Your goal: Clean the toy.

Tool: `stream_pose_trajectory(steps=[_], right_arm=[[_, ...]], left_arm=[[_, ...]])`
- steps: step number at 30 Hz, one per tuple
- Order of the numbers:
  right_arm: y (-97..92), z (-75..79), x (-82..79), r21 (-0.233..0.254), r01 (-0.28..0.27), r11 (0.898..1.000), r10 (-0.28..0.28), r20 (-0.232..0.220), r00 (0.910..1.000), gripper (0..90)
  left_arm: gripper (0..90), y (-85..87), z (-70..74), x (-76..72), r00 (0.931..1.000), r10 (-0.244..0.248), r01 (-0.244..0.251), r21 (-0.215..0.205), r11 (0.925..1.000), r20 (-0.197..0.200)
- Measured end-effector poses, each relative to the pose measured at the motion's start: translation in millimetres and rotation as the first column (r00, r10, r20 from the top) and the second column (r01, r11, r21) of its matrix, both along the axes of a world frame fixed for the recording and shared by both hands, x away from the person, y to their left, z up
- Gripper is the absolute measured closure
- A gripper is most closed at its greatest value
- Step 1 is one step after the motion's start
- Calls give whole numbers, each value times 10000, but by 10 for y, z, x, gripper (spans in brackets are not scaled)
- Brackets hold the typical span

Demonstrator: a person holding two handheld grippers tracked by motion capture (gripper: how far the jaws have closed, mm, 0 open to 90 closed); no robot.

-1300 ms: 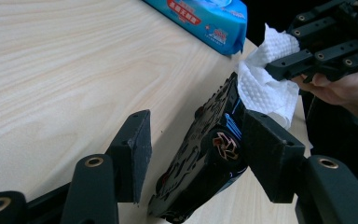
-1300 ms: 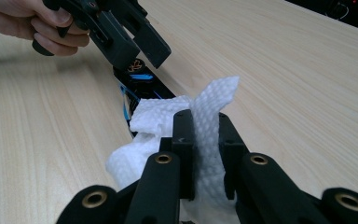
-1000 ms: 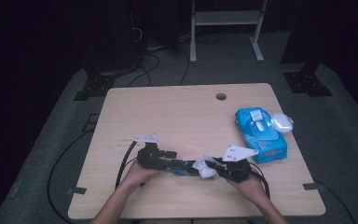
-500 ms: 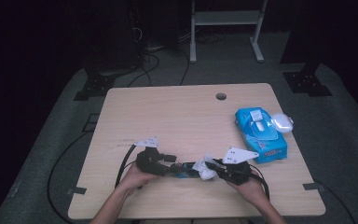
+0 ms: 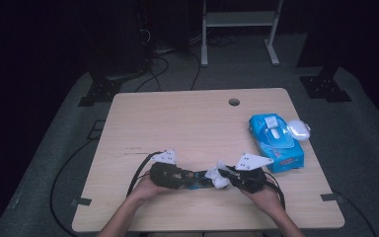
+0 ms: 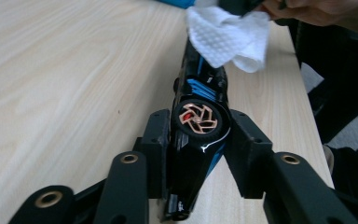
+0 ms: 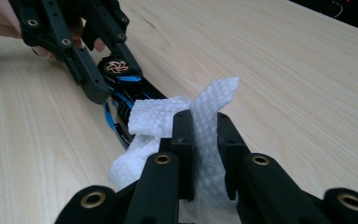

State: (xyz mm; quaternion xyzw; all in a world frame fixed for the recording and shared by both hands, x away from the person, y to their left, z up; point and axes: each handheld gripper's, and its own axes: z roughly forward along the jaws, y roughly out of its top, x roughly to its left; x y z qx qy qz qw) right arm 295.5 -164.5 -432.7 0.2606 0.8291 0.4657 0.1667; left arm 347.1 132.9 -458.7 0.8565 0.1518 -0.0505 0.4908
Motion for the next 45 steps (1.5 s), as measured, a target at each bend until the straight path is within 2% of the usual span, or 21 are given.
stream_pose_trajectory(steps=[3, 7, 8, 10, 13, 18, 24, 29, 33, 36, 39, 41, 45], right_arm=[[-5, 10, 49, 52, 159, 9999, -159, -59, 9999, 808], [-16, 26, 142, 127, 231, 9997, -227, -288, 9993, 808], [-11, 21, 187, 215, 218, 9995, -210, -370, 9991, 808], [22, 16, 204, 232, 222, 9995, -214, -350, 9992, 809], [58, 14, 211, 221, 219, 9995, -212, -309, 9993, 809], [132, 8, 246, 264, 202, 9994, -195, -277, 9994, 810], [149, 6, 224, 270, 131, 9995, -123, -304, 9995, 810], [166, -8, 185, 344, -54, 9994, 64, -276, 9996, 810], [207, -12, 138, 321, -274, 9991, 284, -306, 9991, 810], [206, -15, 130, 327, -283, 9991, 292, -275, 9992, 811], [200, -20, 124, 373, -275, 9989, 286, -295, 9992, 811], [198, -22, 123, 376, -287, 9989, 297, -281, 9992, 811], [196, -23, 119, 398, -309, 9987, 321, -299, 9990, 811]], left_arm=[[640, 12, 31, 103, 9997, -51, 58, -272, 9996, 226], [643, 30, 50, 247, 9996, -253, 261, -595, 9979, 133], [644, 60, 64, 299, 9991, -367, 381, -658, 9971, 218], [641, 76, 72, 317, 9987, -418, 437, -673, 9968, 304], [639, 129, 94, 348, 9965, -520, 562, -654, 9963, 649], [636, 199, 77, 368, 9970, -418, 463, -685, 9966, 652], [625, 190, 87, 323, 9966, -356, 376, -257, 9990, 749], [600, 209, 68, 275, 9988, -275, 278, -88, 9996, 393], [582, 279, 62, 252, 9999, 125, -125, -766, 9970, -15], [555, 329, 72, 257, 9987, 452, -474, -953, 9943, -245], [538, 344, 75, 277, 9946, 790, -864, -1164, 9894, -669], [510, 343, 76, 296, 9890, 1030, -1173, -1381, 9834, -1066], [489, 323, 59, 300, 9855, 1234, -1353, -1003, 9857, -1165]])
